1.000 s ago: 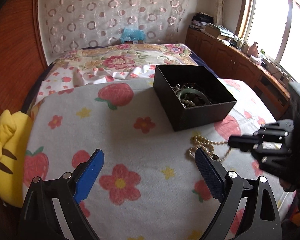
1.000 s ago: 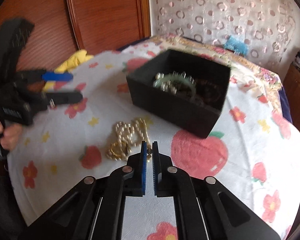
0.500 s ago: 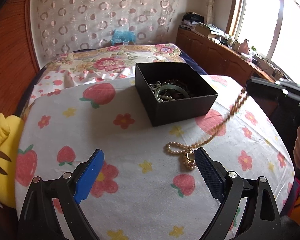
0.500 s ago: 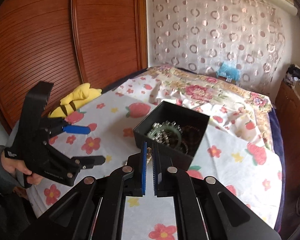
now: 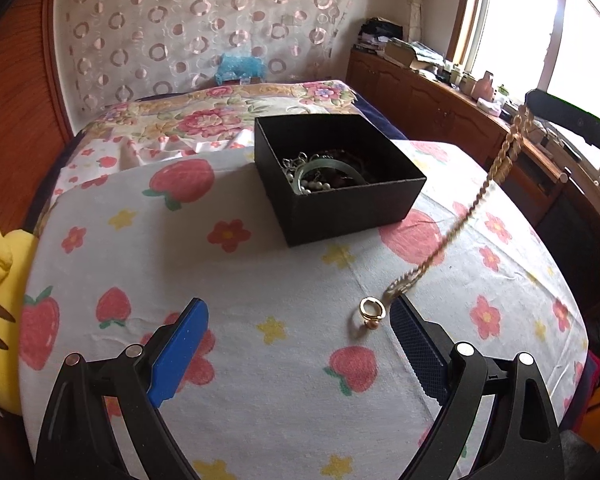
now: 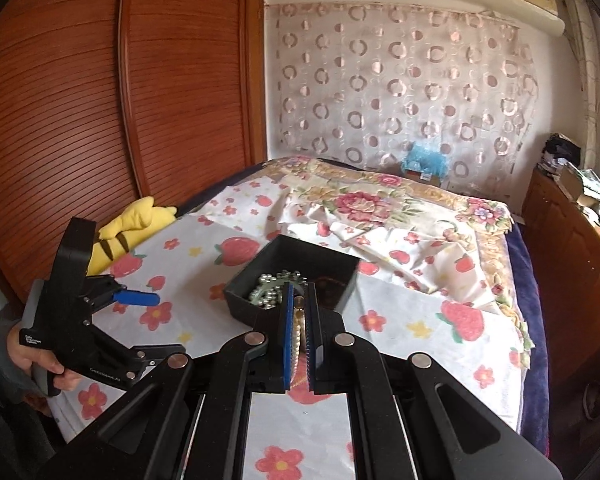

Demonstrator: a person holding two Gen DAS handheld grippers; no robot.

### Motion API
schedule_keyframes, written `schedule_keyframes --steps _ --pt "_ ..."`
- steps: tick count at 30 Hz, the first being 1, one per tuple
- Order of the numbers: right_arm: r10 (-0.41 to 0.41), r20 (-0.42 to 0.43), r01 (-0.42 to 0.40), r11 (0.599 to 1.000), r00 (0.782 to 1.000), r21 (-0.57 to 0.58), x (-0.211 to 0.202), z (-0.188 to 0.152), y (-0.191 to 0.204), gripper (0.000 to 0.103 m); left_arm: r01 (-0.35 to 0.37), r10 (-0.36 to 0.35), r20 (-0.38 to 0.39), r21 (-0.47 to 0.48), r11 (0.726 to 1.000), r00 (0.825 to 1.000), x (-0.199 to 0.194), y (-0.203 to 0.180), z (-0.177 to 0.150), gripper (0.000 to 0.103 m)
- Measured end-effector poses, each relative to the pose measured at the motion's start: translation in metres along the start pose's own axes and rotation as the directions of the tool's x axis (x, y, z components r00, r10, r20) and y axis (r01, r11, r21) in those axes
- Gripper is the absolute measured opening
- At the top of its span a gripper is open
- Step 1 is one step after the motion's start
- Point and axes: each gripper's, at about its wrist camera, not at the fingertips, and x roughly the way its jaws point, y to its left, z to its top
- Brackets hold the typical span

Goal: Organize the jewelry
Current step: 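Grasp the gold bead necklace with the right tool and lift it, then grasp the gold ring with the left tool while the right tool holds the necklace up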

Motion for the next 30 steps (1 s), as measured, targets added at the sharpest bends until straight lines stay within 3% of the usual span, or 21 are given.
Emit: schedule_keyframes --steps 9,11,13,21,25,27,30 --pt "-0.037 -0.041 0.039 0.998 0.998 0.047 0.010 -0.018 -0.023 0.006 0.027 -0.023 -0.044 0.074 0.997 0.999 0.022 -0.022 -0.001 0.089" --pt "-0.039 -0.051 0.042 0.997 0.998 0.057 0.014 -0.022 -0.026 0.006 0.038 -0.033 -0.052 0.101 0.994 0.998 0.027 -0.029 -0.002 0.082" --pt "-0.038 -0.057 0.042 0.997 0.998 0.064 0.017 -0.025 -0.028 0.006 0.030 -0.021 -0.072 0.121 0.992 0.997 0.034 -0.035 -0.003 0.065" --pt "-0.037 -0.065 0.042 0.996 0.997 0.075 0.022 -0.031 -0.034 0.006 0.003 0.012 -0.083 0.176 0.984 0.996 0.043 -0.047 -0.010 0.045" --pt "-0.034 -0.063 0.038 0.997 0.997 0.074 0.022 -0.031 -0.035 0.006 0.009 0.004 -0.071 0.185 0.983 0.997 0.041 -0.050 -0.011 0.024" --pt "-0.029 -0.060 0.033 0.997 0.998 0.072 0.023 -0.030 -0.036 0.006 0.016 -0.002 -0.075 0.188 0.982 0.997 0.040 -0.053 -0.013 0.019" --pt "-0.021 -0.044 0.024 0.998 0.999 0.062 0.026 -0.021 -0.033 0.006 0.021 -0.007 -0.079 0.178 0.984 0.997 0.039 -0.052 -0.011 0.019"
